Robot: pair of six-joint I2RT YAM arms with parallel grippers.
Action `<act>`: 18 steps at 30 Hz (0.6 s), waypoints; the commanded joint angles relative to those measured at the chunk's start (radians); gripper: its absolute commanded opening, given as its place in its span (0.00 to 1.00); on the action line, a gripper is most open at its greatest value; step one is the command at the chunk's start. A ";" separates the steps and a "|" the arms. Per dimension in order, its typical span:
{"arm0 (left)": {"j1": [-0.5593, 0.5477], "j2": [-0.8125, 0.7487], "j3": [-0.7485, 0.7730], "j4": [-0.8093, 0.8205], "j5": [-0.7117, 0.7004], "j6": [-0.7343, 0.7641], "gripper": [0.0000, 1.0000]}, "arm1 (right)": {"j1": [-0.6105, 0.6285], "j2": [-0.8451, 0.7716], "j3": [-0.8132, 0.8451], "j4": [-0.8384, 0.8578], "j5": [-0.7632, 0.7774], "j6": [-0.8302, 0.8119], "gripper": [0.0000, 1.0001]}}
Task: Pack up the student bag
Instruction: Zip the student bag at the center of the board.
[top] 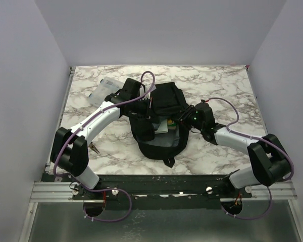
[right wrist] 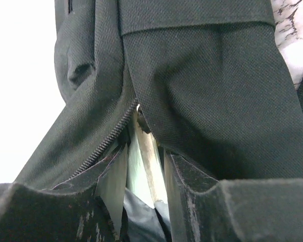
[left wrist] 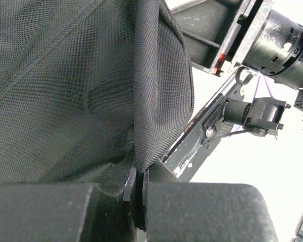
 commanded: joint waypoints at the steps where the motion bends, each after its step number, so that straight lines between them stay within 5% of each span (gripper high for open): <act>1: 0.007 -0.001 0.003 0.024 0.042 -0.006 0.00 | 0.003 0.029 0.051 -0.043 0.103 0.030 0.40; 11: 0.007 -0.003 0.003 0.032 0.057 -0.013 0.00 | 0.023 0.111 0.102 0.003 0.324 -0.033 0.44; 18: 0.006 -0.007 -0.009 0.037 0.059 -0.015 0.00 | 0.027 0.166 0.111 0.056 0.438 -0.078 0.38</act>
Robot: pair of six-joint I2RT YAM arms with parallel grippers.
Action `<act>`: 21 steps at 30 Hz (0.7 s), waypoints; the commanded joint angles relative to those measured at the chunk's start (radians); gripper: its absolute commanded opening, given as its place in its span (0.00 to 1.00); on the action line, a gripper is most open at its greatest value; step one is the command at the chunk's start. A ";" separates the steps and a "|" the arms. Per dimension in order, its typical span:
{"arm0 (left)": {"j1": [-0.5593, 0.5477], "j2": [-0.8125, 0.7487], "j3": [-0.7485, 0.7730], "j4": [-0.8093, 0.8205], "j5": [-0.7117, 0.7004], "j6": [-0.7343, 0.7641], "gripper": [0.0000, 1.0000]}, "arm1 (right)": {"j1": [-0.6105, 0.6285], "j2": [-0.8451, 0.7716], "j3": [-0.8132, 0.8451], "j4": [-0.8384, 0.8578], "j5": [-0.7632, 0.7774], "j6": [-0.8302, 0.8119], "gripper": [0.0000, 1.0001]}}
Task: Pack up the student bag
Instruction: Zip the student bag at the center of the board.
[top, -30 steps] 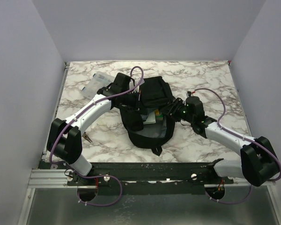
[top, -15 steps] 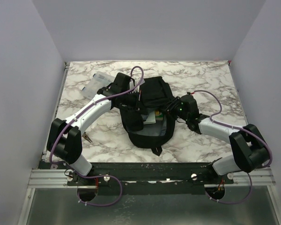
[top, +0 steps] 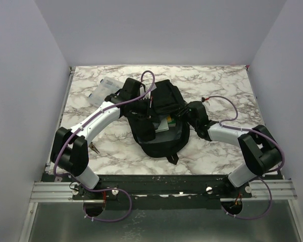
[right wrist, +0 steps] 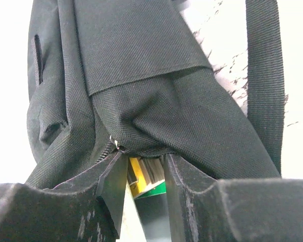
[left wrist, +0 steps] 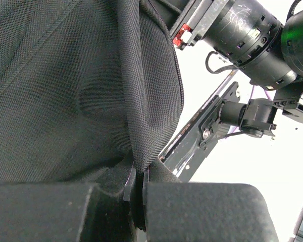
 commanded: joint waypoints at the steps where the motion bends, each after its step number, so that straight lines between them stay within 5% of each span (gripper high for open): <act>1: 0.006 -0.008 -0.009 0.015 0.047 -0.005 0.00 | -0.007 0.035 0.036 0.034 0.172 -0.076 0.38; 11: 0.006 -0.009 -0.012 0.019 0.051 -0.006 0.00 | -0.008 0.088 0.076 0.095 0.237 -0.232 0.35; 15: 0.004 -0.007 -0.018 0.018 0.048 -0.004 0.00 | -0.007 0.063 0.074 0.138 0.195 -0.366 0.05; 19: -0.003 -0.009 -0.025 0.018 0.052 0.023 0.00 | -0.008 -0.030 0.130 -0.058 0.104 -0.545 0.00; 21: -0.007 -0.021 -0.030 0.022 0.052 0.033 0.17 | -0.012 -0.078 0.154 -0.222 0.065 -0.602 0.00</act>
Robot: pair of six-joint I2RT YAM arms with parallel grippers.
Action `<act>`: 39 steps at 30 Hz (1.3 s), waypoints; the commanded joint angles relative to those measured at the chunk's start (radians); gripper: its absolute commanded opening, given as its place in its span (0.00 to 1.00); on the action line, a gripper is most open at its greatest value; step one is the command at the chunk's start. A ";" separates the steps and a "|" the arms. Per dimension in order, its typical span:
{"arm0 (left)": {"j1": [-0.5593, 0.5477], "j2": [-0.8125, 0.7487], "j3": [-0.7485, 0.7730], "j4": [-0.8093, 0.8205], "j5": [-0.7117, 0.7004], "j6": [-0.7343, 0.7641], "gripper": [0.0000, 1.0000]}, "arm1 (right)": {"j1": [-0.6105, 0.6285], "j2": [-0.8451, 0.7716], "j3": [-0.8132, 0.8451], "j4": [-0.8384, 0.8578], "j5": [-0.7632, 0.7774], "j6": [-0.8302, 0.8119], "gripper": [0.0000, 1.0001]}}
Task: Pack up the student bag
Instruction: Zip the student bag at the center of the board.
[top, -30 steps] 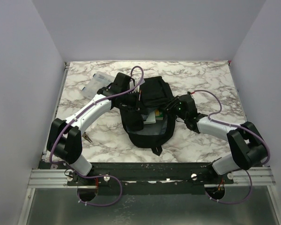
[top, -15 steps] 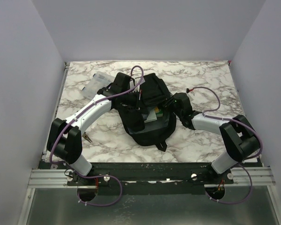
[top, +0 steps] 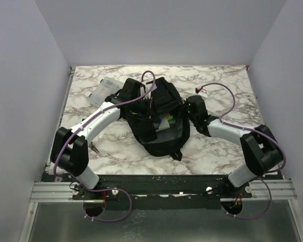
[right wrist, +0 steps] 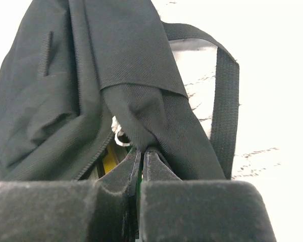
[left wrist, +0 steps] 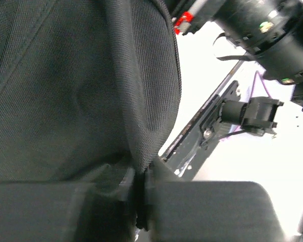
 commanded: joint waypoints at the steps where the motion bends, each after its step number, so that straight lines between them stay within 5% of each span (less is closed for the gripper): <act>1: -0.008 -0.029 -0.018 -0.001 0.048 0.040 0.32 | -0.017 -0.136 0.066 -0.276 -0.049 -0.226 0.00; 4: -0.008 -0.074 -0.034 0.032 0.079 0.057 0.64 | -0.018 -0.228 0.035 -0.374 -0.121 -0.298 0.00; 9: -0.018 -0.137 -0.060 0.141 0.094 -0.033 0.85 | -0.020 -0.284 0.027 -0.486 -0.216 -0.369 0.00; 22: -0.152 0.163 0.297 0.042 -0.300 -0.159 0.75 | -0.022 -0.323 -0.046 -0.444 -0.350 -0.365 0.00; 26: -0.156 0.316 0.361 0.097 -0.260 -0.230 0.60 | -0.024 -0.340 -0.096 -0.386 -0.380 -0.316 0.00; 34: -0.101 0.508 0.414 0.199 -0.202 -0.353 0.58 | -0.019 -0.432 -0.169 -0.580 -0.429 -0.177 0.00; 39: -0.094 0.593 0.456 0.251 -0.189 -0.425 0.59 | 0.099 -0.545 -0.276 -0.640 -0.493 -0.023 0.00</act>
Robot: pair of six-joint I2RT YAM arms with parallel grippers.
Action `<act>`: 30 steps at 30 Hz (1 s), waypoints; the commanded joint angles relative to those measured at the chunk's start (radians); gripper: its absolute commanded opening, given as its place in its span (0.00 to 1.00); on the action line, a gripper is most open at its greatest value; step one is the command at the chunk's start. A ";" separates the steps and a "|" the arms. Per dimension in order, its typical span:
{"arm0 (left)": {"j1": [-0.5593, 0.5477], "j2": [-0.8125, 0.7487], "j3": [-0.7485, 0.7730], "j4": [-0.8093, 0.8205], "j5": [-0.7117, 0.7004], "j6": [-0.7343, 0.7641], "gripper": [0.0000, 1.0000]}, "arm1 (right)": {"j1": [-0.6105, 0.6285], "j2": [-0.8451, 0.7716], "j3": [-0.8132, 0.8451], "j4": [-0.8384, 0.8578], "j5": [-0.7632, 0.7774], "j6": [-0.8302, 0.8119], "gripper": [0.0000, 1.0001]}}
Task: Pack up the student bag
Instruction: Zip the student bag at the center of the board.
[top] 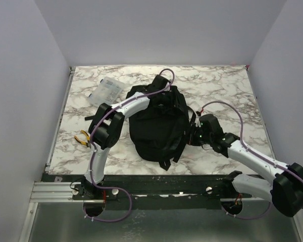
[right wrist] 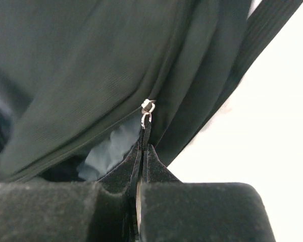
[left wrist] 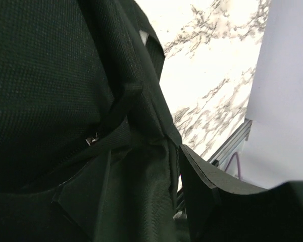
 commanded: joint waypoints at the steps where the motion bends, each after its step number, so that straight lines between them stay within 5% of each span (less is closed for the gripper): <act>1: 0.017 0.070 0.054 0.124 0.006 -0.086 0.59 | 0.126 -0.086 -0.094 -0.105 -0.112 0.183 0.00; 9: 0.038 0.030 0.084 0.125 0.116 -0.028 0.64 | 0.213 -0.199 -0.133 -0.038 -0.253 0.216 0.00; 18: 0.036 -0.485 -0.287 0.103 0.148 0.163 0.76 | 0.213 -0.176 -0.174 0.209 -0.548 0.327 0.00; 19: 0.036 -0.684 -0.467 0.103 0.134 0.203 0.78 | 0.212 -0.220 -0.166 0.162 -0.466 0.391 0.20; 24: 0.012 -0.847 -0.634 0.104 0.114 0.223 0.80 | 0.199 -0.237 -0.079 -0.066 -0.252 0.341 0.73; 26: -0.015 -0.891 -0.680 0.104 0.080 0.209 0.77 | 0.191 -0.243 -0.062 -0.141 -0.159 0.342 0.85; 30: -0.103 -0.982 -0.756 0.100 -0.059 0.146 0.72 | 0.116 -0.296 -0.061 -0.194 -0.096 0.345 0.93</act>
